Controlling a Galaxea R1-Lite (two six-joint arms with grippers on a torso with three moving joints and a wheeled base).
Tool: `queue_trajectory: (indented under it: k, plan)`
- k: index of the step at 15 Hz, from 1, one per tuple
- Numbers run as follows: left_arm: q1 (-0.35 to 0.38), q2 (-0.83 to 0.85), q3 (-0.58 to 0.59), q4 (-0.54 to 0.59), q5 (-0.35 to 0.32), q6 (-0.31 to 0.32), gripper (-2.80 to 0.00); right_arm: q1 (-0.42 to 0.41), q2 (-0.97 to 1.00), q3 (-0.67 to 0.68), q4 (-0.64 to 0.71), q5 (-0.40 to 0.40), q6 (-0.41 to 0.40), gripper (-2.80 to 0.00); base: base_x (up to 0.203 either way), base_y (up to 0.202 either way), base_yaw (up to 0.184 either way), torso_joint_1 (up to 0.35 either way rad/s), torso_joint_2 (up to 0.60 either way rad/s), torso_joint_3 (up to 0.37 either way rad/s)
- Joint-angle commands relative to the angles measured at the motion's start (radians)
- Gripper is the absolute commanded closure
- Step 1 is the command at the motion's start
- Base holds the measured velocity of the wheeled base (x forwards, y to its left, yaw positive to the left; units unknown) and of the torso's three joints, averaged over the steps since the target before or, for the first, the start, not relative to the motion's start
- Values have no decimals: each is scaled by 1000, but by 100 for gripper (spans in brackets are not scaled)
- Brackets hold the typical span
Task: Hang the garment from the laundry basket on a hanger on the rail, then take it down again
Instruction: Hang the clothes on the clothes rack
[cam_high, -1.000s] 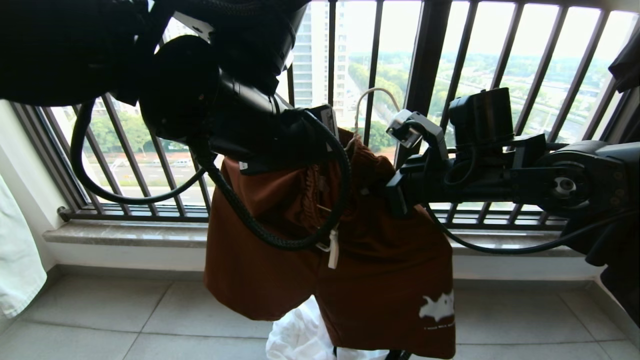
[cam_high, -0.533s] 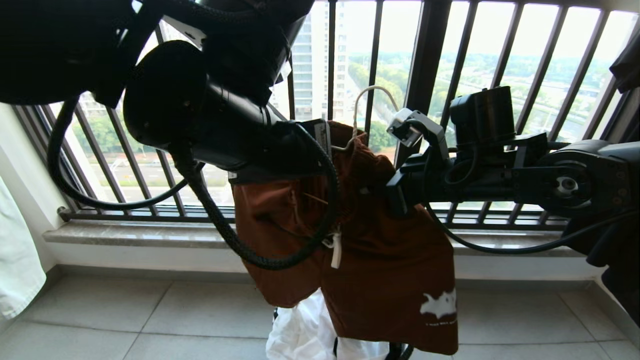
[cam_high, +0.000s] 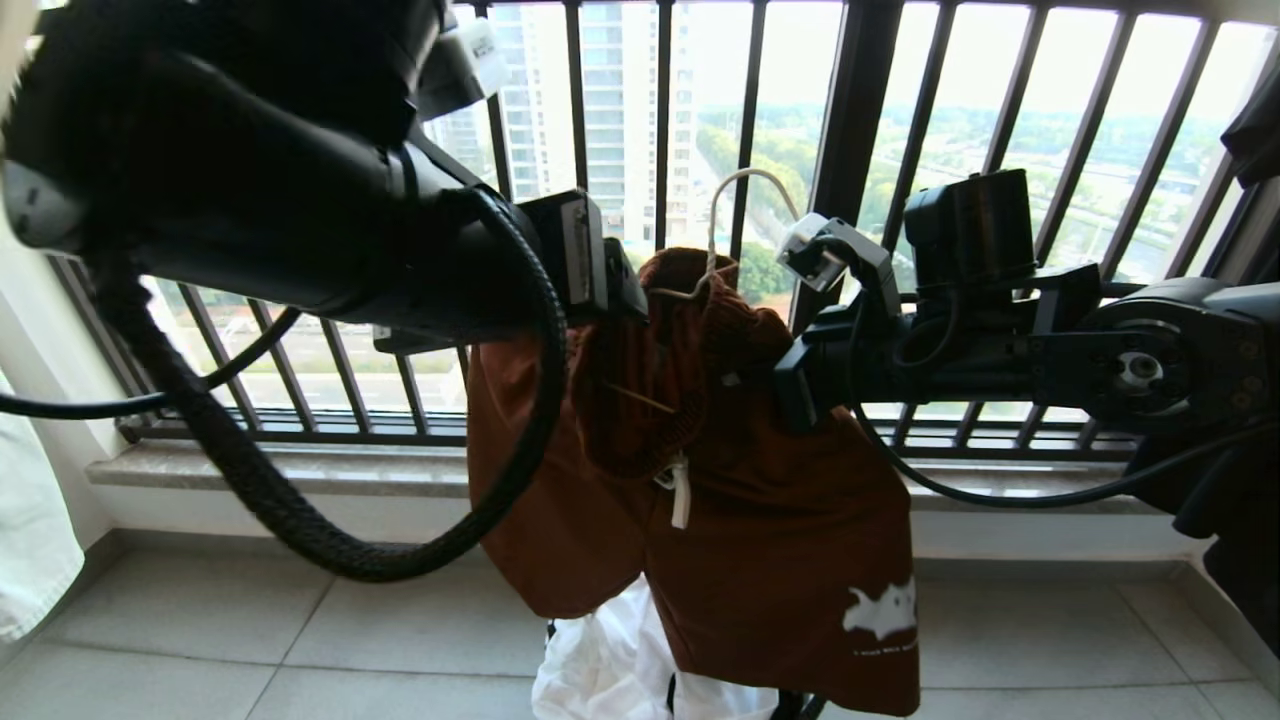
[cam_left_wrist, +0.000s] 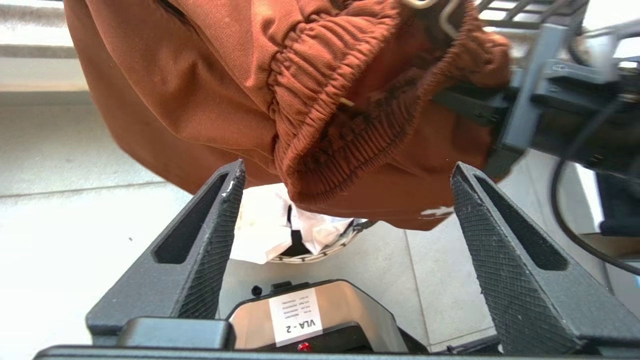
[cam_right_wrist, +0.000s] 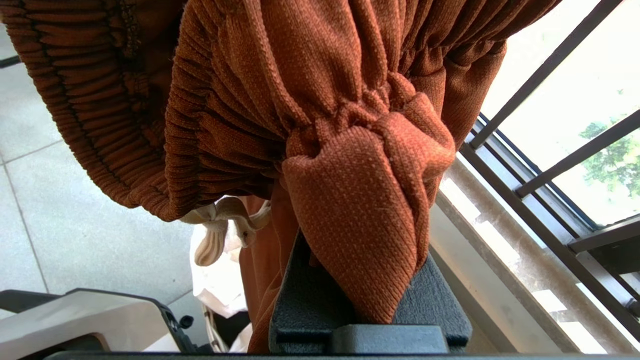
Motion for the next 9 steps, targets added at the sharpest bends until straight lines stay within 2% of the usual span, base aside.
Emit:
queue_trajectory:
  k: [1, 4, 6, 9]
  plan:
    - [-8, -54, 11, 3, 2, 3, 0, 1, 1, 0, -1, 2, -2, 0, 0, 0, 0, 0, 0, 0]
    - [-10, -40, 8, -7, 2, 57, 0, 2, 6, 0, 1, 2, -3, 0, 0, 0, 0, 0, 0, 0]
    - [-13, -16, -2, -13, -1, 144, 0, 2, 7, 0, 1, 2, -3, 0, 0, 0, 0, 0, 0, 0]
    - [-23, 37, -70, -15, -2, 213, 0, 2, 6, 1, 1, 2, -3, 0, 0, 0, 0, 0, 0, 0]
